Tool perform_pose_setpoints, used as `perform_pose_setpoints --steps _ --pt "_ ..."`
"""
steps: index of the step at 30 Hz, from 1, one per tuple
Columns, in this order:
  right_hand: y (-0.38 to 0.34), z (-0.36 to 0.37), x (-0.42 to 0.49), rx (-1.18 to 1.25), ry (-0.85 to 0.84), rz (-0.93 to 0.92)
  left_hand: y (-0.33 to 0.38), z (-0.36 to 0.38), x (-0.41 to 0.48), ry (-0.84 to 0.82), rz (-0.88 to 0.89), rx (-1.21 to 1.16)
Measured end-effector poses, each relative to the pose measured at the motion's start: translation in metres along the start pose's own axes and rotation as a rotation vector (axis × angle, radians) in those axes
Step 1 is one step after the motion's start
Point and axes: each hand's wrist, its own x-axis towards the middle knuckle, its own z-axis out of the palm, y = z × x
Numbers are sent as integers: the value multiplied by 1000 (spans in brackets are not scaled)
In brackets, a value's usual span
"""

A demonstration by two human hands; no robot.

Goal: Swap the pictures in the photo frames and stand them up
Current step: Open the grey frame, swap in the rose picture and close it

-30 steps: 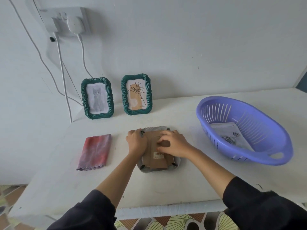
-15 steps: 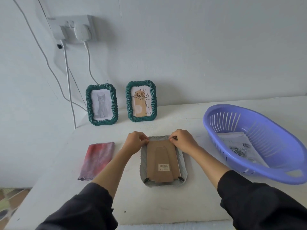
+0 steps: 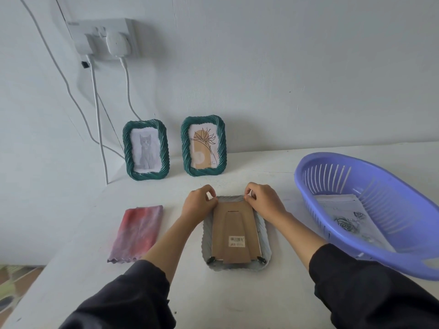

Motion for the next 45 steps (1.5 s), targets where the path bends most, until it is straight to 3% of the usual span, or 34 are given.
perform_pose_setpoints --steps 8,15,23,30,34,45 --pt "8 8 -5 161 40 71 -4 8 -10 83 -60 -180" --pt "10 7 -43 265 114 11 -10 7 -45 153 -85 -317" --pt "3 6 -98 225 92 20 -18 -3 -94 59 26 -267" --pt "-1 -1 -136 252 37 56 -26 -17 -125 -158 92 -263" --pt "-3 -7 -147 216 -65 38 -25 -18 -128 -168 122 -269" --pt "-4 -10 -146 195 -120 47 -19 -19 -132 -179 171 -256"
